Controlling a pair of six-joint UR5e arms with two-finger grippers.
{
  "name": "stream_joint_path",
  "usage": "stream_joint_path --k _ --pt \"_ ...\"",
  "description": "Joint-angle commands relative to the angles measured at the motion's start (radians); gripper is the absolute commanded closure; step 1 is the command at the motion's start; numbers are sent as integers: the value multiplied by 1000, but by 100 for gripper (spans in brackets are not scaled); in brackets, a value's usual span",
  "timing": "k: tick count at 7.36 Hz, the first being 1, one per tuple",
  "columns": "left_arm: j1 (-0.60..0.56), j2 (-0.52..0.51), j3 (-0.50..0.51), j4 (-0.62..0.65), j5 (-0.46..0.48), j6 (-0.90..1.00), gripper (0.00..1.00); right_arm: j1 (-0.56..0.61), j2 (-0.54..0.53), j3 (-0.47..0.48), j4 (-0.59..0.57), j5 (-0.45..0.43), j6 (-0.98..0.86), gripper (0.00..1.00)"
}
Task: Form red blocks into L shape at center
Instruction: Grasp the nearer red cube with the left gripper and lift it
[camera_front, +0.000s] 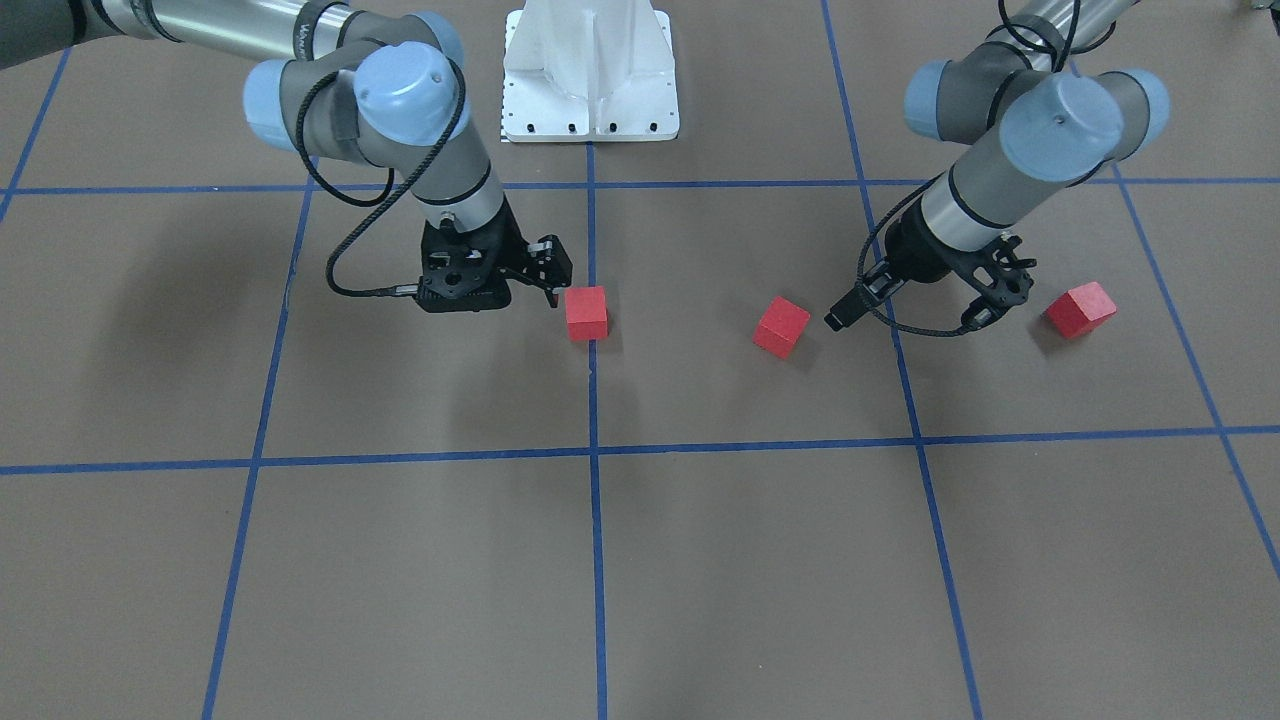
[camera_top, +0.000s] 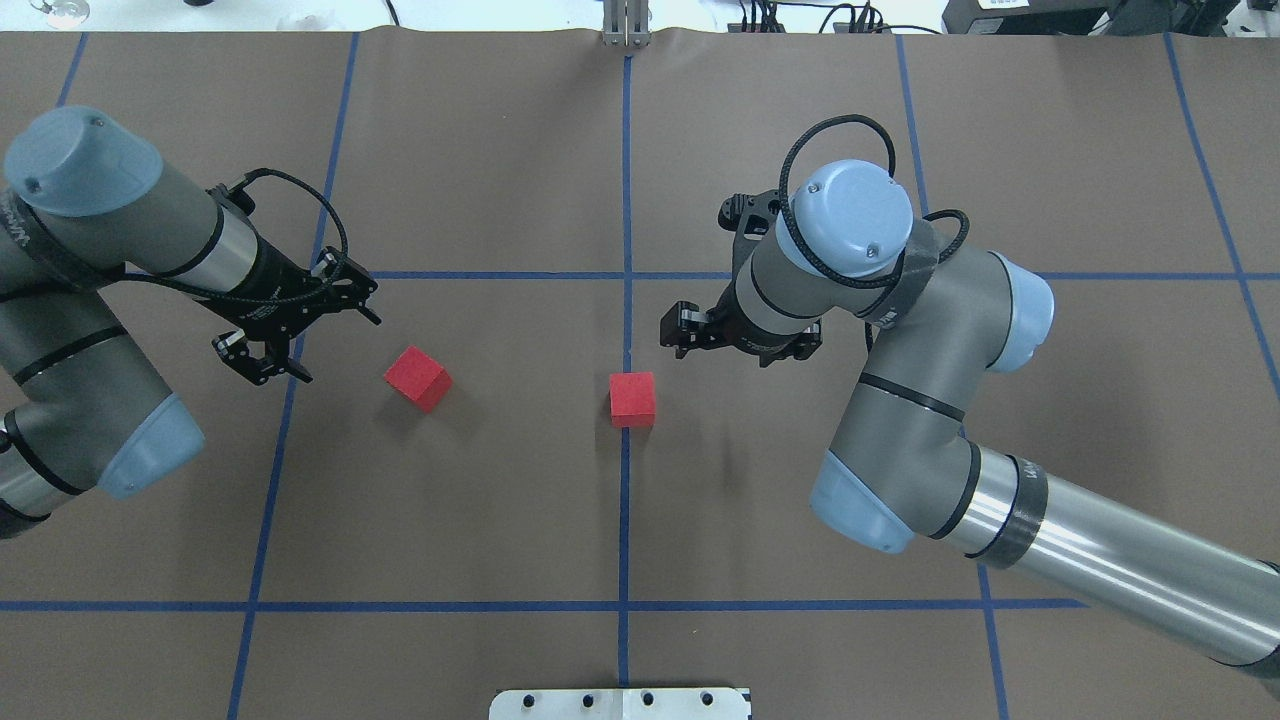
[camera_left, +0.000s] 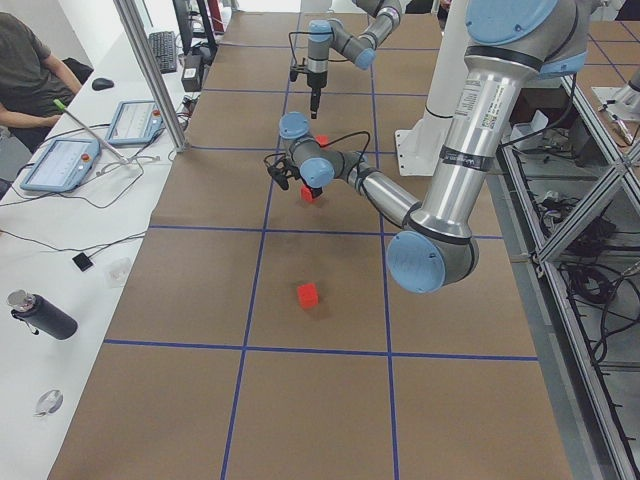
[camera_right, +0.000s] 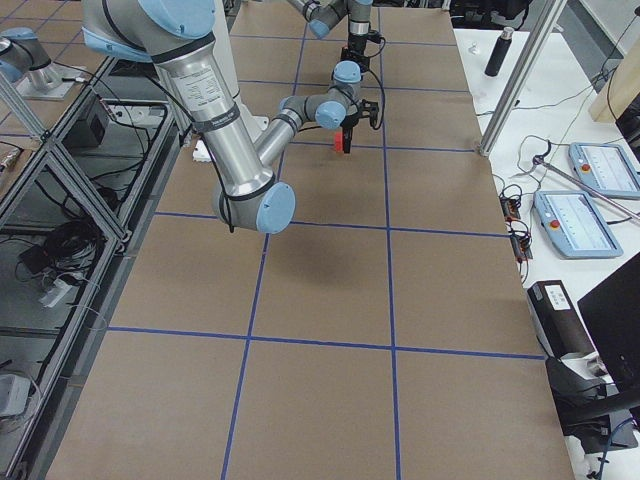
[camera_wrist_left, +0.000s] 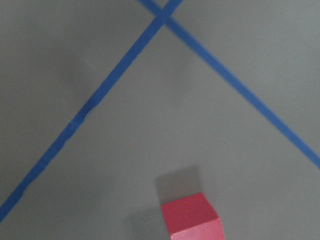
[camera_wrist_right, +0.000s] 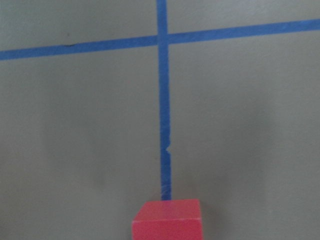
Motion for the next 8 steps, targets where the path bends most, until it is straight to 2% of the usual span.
stream_joint_path --k 1,8 --pt "63 -77 95 13 64 -34 0 5 -28 10 2 2 -11 1" --pt "77 -141 175 12 66 -36 1 2 -43 -2 2 -6 -15 0"
